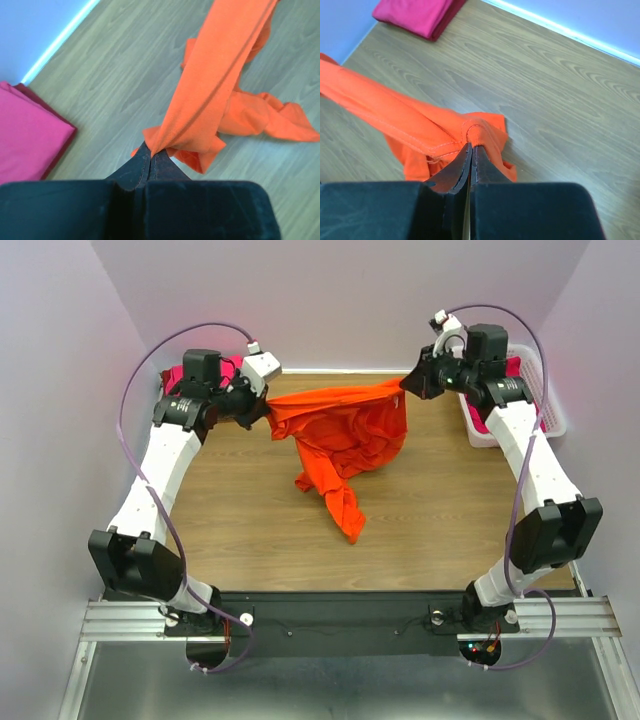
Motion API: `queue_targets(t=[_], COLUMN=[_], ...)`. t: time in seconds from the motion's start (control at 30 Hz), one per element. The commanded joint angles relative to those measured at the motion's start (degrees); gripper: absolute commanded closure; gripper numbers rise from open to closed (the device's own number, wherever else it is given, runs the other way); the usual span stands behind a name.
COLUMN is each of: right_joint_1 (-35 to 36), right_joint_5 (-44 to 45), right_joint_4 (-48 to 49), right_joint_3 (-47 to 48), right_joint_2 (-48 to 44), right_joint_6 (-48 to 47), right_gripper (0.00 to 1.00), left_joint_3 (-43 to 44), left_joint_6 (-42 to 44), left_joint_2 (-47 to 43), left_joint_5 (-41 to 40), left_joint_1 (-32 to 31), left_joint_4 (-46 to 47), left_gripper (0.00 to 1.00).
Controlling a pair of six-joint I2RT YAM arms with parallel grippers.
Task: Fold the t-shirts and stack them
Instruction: Flatten the tshirt out
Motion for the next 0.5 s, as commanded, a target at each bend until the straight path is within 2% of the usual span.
queue_targets(t=[0.0, 0.07, 0.13, 0.23, 0.27, 0.33, 0.37, 0.47], right_joint_1=[-0.62, -0.54, -0.54, -0.01, 1.21, 3.14, 4.55, 10.70], right_joint_5=[0.07, 0.34, 0.16, -2.47, -3.95, -4.93, -5.81, -8.35], right_joint_4=[1.11, 1.54, 1.98, 2.25, 2.25, 3.21, 3.74, 5.14], right_joint_3=[3.58, 6.55, 10.15, 20.69, 23.33, 28.78, 29.33, 28.73], right_joint_2=[-3.52, -1.77, 2.43, 8.32, 11.74, 14.23, 14.67, 14.59], right_joint_6=[0.38, 0.55, 0.90, 5.46, 7.65, 9.07, 9.25, 11.08], right_gripper=[0.99, 0.99, 0.99, 0.99, 0.99, 0.99, 0.99, 0.99], left_joint_3=[4.01, 4.11, 2.88, 1.47, 1.56, 4.09, 5.67, 12.79], left_joint_6=[1.00, 3.29, 4.61, 5.23, 4.80, 2.26, 1.46, -1.87], left_joint_2=[-1.02, -2.24, -4.00, -8.39, -10.05, -10.51, -9.99, -8.32], left_joint_5=[8.05, 14.36, 16.15, 12.83, 11.34, 10.97, 11.32, 13.77], left_joint_1=[3.15, 2.63, 0.44, -9.82, -15.77, -20.38, -23.53, -26.63], left_joint_4=[-4.63, -8.05, -8.24, -7.46, -6.58, -6.05, -6.22, -6.57], left_gripper=[1.00, 1.00, 1.00, 1.00, 1.00, 1.00, 1.00, 1.00])
